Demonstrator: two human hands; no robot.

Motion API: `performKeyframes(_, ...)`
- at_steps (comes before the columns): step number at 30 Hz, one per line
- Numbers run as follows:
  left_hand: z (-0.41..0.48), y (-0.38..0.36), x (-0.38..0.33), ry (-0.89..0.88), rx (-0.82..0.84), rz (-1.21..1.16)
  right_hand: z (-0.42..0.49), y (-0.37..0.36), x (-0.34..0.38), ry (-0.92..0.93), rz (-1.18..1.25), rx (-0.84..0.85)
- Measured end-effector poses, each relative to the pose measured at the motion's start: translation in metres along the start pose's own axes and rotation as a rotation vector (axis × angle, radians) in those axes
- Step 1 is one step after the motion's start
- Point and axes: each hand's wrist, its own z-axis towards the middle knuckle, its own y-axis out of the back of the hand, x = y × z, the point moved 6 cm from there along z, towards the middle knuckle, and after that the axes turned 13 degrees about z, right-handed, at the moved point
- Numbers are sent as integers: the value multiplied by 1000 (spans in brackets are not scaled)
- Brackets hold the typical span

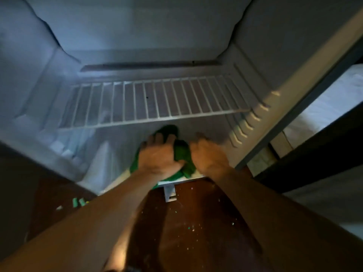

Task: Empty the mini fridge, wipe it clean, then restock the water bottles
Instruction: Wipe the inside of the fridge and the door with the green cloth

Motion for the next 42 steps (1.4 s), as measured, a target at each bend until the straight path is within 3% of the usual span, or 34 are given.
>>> performKeyframes(2,4,8,-7,-16,207,-406,-11,14,-5,-18,140,-216)
performKeyframes(4,0,16,22,9,255,-761,-18,3,8,112,98,-254)
performKeyframes(6,-8,16,66,123,208,-569,-19,-21,30,218,-29,-106)
performKeyframes(9,-31,-3,98,200,401,-168,-18,-51,56,115,-182,119)
performKeyframes(11,-47,-20,87,140,548,-63,-24,-57,56,84,-244,129)
performKeyframes(15,-55,-26,73,116,485,159,-39,-52,36,134,-290,105)
performKeyframes(22,-43,-28,89,-20,503,282,16,-45,55,123,-252,24)
performKeyframes(28,-34,-30,95,-60,528,287,88,-51,74,-8,-182,54)
performKeyframes(38,-35,-10,88,10,533,313,-19,-48,69,304,-419,191)
performKeyframes(42,-38,-12,89,-1,509,256,-12,-61,100,385,-400,101)
